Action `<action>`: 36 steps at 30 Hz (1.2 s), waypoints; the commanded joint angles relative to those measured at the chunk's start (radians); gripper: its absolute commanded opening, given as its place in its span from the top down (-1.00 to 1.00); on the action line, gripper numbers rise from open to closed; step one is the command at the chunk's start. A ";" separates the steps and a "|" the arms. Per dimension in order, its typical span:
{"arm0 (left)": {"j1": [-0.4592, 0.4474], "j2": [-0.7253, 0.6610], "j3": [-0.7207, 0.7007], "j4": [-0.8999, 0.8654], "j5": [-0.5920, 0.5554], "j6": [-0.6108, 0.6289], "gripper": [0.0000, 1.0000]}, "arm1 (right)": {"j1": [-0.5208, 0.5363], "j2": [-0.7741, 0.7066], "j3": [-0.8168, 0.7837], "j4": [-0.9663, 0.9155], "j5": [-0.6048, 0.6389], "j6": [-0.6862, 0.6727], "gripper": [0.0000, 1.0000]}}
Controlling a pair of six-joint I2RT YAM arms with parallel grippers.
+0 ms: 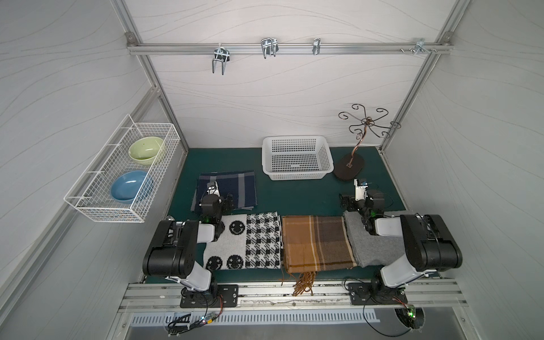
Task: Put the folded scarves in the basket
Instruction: Move the basket to the center of the board.
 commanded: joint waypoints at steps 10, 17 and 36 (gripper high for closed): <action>0.008 0.001 0.028 0.055 0.010 0.003 -0.99 | -0.013 0.003 0.016 0.028 -0.043 0.004 -0.98; -0.065 -0.322 0.048 -0.202 -0.108 -0.015 -0.98 | -0.021 -0.211 0.072 -0.227 0.014 0.052 -0.98; -0.188 0.056 0.636 -0.651 0.347 -0.432 -0.83 | 0.063 0.042 0.538 -0.594 -0.206 0.323 -0.48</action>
